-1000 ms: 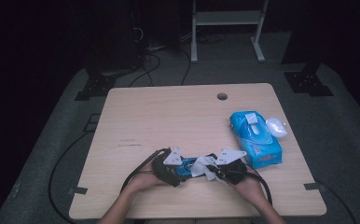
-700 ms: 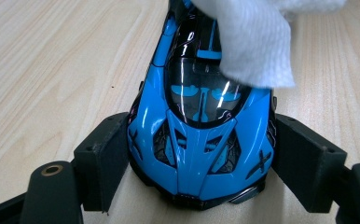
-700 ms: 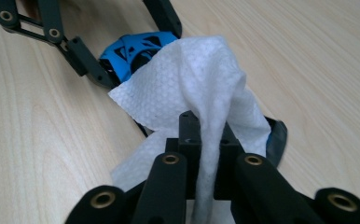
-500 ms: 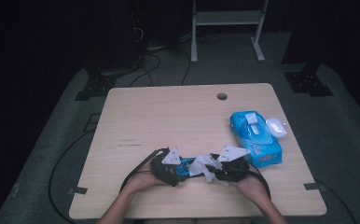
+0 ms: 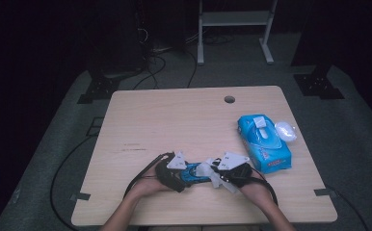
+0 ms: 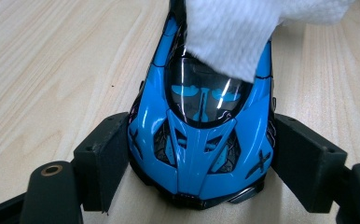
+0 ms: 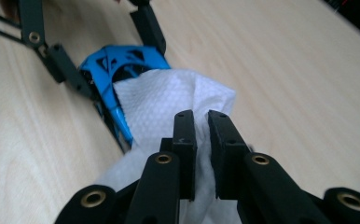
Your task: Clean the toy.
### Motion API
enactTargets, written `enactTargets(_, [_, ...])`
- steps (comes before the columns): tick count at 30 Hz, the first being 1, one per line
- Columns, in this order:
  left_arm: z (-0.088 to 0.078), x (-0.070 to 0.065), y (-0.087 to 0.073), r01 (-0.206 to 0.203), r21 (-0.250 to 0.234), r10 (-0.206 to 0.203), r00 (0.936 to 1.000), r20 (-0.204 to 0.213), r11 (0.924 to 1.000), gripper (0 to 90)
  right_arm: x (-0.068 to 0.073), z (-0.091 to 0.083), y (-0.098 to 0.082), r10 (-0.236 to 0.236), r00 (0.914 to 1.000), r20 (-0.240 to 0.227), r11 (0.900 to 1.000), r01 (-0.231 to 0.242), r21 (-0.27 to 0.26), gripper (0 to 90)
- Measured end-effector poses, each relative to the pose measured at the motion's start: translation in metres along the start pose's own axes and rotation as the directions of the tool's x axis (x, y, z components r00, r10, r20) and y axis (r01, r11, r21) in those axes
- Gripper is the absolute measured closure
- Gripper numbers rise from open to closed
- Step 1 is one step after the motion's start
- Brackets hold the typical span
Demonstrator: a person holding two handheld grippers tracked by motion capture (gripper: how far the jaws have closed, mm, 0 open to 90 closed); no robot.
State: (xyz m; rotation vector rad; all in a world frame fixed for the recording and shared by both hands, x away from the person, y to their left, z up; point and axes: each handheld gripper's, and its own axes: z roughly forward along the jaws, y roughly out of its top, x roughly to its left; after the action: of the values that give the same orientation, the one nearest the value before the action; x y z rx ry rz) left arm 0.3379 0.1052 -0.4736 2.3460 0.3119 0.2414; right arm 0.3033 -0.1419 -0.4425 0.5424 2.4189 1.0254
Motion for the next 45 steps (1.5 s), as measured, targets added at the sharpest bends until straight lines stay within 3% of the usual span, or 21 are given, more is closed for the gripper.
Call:
enactTargets(1, [0.0, 0.0, 0.0, 0.001, -0.001, -0.001, 1.0, 0.001, 1.0, 23.3, -0.004, 0.0, -0.005, 0.026, 0.9985, -0.047, 0.999, -0.025, 0.026, 79.8])
enactTargets(5, [0.0, 0.0, 0.0, -0.006, 0.0, 0.006, 1.0, -0.002, 1.0, 23.3, -0.008, 0.001, -0.011, 0.074, 0.993, -0.091, 0.997, -0.072, 0.033, 74.8])
enactTargets(6, [0.0, -0.001, 0.001, -0.005, 0.0, 0.005, 1.0, -0.004, 1.0, 23.3, -0.012, 0.001, -0.014, 0.1, 0.9877, -0.12, 0.995, -0.098, 0.024, 73.9])
enactTargets(13, [0.0, -0.001, 0.001, -0.006, 0.0, 0.006, 1.0, -0.006, 1.0, 23.3, -0.014, 0.002, -0.017, 0.101, 0.9843, -0.144, 0.995, -0.101, 0.009, 72.1])
enactTargets(15, [0.0, -0.001, 0.001, -0.004, -0.001, 0.004, 1.0, -0.004, 1.0, 23.3, -0.019, 0.002, -0.017, 0.135, 0.9746, -0.179, 0.991, -0.135, 0.013, 67.2])
enactTargets(16, [0.0, 0.0, 0.001, -0.002, 0.001, 0.002, 1.0, -0.003, 1.0, 23.3, -0.019, 0.002, -0.017, 0.135, 0.9746, -0.179, 0.991, -0.135, 0.013, 67.2])
enactTargets(17, [0.0, 0.0, 0.001, 0.001, 0.002, -0.001, 1.0, -0.001, 1.0, 23.3, -0.021, 0.002, -0.017, 0.157, 0.9667, -0.202, 0.988, -0.156, 0.02, 60.7])
enactTargets(18, [0.0, 0.001, 0.0, 0.001, 0.004, -0.001, 1.0, 0.0, 1.0, 23.3, -0.019, 0.005, -0.015, 0.163, 0.9629, -0.215, 0.987, -0.159, 0.032, 62.9])
enactTargets(19, [0.0, 0.0, 0.0, -0.001, 0.005, 0.001, 1.0, -0.001, 1.0, 23.3, -0.016, 0.005, -0.014, 0.132, 0.9734, -0.187, 0.991, -0.129, 0.031, 63.2])
enactTargets(20, [0.0, 0.0, 0.0, 0.0, 0.004, 0.0, 1.0, -0.002, 1.0, 23.3, -0.015, 0.006, -0.014, 0.132, 0.974, -0.184, 0.991, -0.13, 0.025, 63.7])
enactTargets(25, [0.0, -0.001, 0.0, -0.007, -0.002, 0.007, 1.0, -0.005, 1.0, 23.4, -0.013, 0.006, -0.018, 0.172, 0.967, -0.188, 0.985, -0.174, 0.005, 67.6])
enactTargets(26, [0.0, -0.001, 0.0, -0.009, -0.004, 0.009, 0.9999, -0.004, 0.9999, 23.4, -0.014, 0.006, -0.02, 0.182, 0.9641, -0.193, 0.983, -0.186, 0.0, 68.0])
enactTargets(27, [-0.001, 0.0, 0.0, -0.01, -0.002, 0.01, 0.9999, -0.002, 0.9999, 23.3, -0.017, 0.006, -0.022, 0.222, 0.9512, -0.214, 0.974, -0.226, 0.006, 69.2])
enactTargets(28, [-0.002, 0.0, -0.001, -0.004, -0.003, 0.004, 1.0, 0.003, 1.0, 23.3, -0.018, 0.006, -0.022, 0.233, 0.9474, -0.22, 0.972, -0.237, 0.009, 69.6])
enactTargets(31, [-0.002, 0.001, -0.001, -0.005, -0.003, 0.005, 1.0, 0.005, 1.0, 23.2, -0.019, 0.006, -0.023, 0.247, 0.9409, -0.232, 0.968, -0.252, 0.01, 71.2])
enactTargets(34, [-0.002, 0.002, -0.002, 0.017, -0.015, -0.017, 0.9996, 0.021, 0.9997, 21.5, -0.02, 0.006, -0.021, 0.231, 0.9414, -0.246, 0.972, -0.233, 0.023, 75.0])
enactTargets(37, [-0.002, 0.001, -0.002, 0.014, -0.012, -0.013, 0.9998, 0.017, 0.9998, 22.8, -0.022, 0.007, -0.021, 0.252, 0.932, -0.26, 0.967, -0.253, 0.029, 75.5])
enactTargets(39, [-0.002, 0.0, -0.001, -0.003, 0.001, 0.003, 1.0, 0.002, 1.0, 23.8, -0.024, 0.008, -0.021, 0.283, 0.9196, -0.272, 0.958, -0.285, 0.033, 76.3])
enactTargets(42, [-0.002, 0.0, -0.001, -0.001, 0.005, 0.001, 1.0, 0.004, 1.0, 24.0, -0.018, 0.007, -0.017, 0.253, 0.939, -0.233, 0.967, -0.255, 0.022, 78.2])
enactTargets(44, [-0.003, 0.001, -0.002, 0.003, 0.001, -0.003, 1.0, 0.005, 1.0, 24.1, -0.007, 0.01, -0.01, 0.189, 0.9627, -0.194, 0.982, -0.191, 0.009, 80.6])
enactTargets(45, [-0.003, 0.001, -0.002, 0.003, 0.001, -0.003, 1.0, 0.005, 1.0, 24.1, -0.005, 0.01, -0.008, 0.17, 0.9695, -0.176, 0.985, -0.171, 0.011, 81.5])
